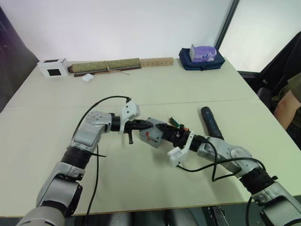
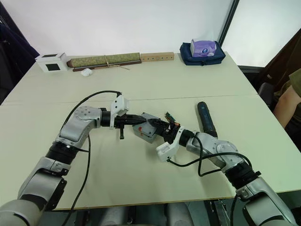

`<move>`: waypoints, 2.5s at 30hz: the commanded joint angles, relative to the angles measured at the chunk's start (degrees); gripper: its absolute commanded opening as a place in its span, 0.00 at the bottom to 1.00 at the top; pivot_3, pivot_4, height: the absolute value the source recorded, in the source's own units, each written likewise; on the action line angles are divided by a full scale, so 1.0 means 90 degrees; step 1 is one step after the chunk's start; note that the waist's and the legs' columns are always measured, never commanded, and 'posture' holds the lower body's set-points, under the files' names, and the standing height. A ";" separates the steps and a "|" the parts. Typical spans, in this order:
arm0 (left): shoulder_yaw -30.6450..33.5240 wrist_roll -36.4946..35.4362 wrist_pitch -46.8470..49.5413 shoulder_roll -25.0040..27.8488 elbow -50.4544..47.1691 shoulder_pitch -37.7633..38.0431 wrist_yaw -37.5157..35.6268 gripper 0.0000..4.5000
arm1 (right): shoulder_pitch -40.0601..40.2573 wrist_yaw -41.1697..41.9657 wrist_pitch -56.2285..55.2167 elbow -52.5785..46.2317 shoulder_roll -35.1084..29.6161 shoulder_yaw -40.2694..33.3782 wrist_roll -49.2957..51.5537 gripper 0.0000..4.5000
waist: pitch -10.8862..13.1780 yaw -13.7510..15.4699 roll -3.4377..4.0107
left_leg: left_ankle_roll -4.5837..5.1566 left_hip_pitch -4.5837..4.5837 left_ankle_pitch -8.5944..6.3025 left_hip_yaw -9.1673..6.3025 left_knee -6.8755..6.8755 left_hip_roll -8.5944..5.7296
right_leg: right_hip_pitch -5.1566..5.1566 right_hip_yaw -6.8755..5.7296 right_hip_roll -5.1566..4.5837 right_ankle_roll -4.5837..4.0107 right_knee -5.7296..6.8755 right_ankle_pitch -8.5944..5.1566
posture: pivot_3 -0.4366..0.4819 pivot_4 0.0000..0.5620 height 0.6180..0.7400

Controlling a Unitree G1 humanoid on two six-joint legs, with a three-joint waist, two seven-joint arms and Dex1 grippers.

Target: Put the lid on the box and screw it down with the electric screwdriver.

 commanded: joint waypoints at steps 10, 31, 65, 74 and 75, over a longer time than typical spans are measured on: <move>-0.0618 0.0784 0.0287 0.0208 0.0439 0.0186 -0.0141 0.00 | -0.0165 0.0340 -0.0954 0.0213 -0.0515 0.0020 0.0518 0.99 | -0.0100 -0.0031 0.0003 | 0.0013 0.0013 -0.0008 0.0001 -0.0003 0.0000 | 0.0009 0.0002 0.0000 -0.0004 0.0000 -0.0006 | 0.48 0.27 1.00; 0.0083 0.0030 0.0571 0.0000 0.0067 0.0168 -0.0139 0.00 | -0.0109 0.2641 -0.0403 0.0134 -0.0777 -0.0175 0.3931 0.99 | -0.0122 -0.0033 0.0008 | 0.0017 0.0014 -0.0010 -0.0001 -0.0004 -0.0001 | 0.0012 0.0006 -0.0003 -0.0024 -0.0001 -0.0022 | 0.48 0.27 1.00; 0.0090 0.0395 0.0324 -0.0122 0.0281 0.0327 0.0415 0.00 | 0.0120 0.4655 0.7710 -0.2260 0.0951 -0.0091 0.5688 0.02 | -0.0062 -0.0015 0.0004 | 0.0021 -0.0110 -0.0013 -0.0001 -0.0007 0.0010 | -0.0119 -0.0006 0.0006 0.0001 0.0003 -0.0007 | 0.48 0.27 1.00; -0.0048 0.0305 0.0779 0.0568 -0.0698 0.0835 -0.0470 0.00 | -0.0101 0.5167 0.7916 -0.2287 0.1005 -0.0048 0.5915 0.02 | -0.0057 -0.0039 0.0003 | 0.0021 -0.0111 -0.0013 -0.0001 -0.0010 0.0012 | -0.0121 -0.0006 0.0006 0.0000 0.0002 -0.0007 | 0.48 0.27 1.00; -0.0033 0.0281 0.0859 0.0655 -0.0830 0.0915 -0.0541 0.00 | -0.0116 0.5230 0.7923 -0.2304 0.1006 -0.0036 0.5932 0.02 | -0.0057 -0.0035 0.0004 | 0.0021 -0.0110 -0.0013 0.0000 -0.0011 0.0012 | -0.0121 -0.0005 0.0006 0.0000 0.0003 -0.0007 | 0.48 0.27 1.00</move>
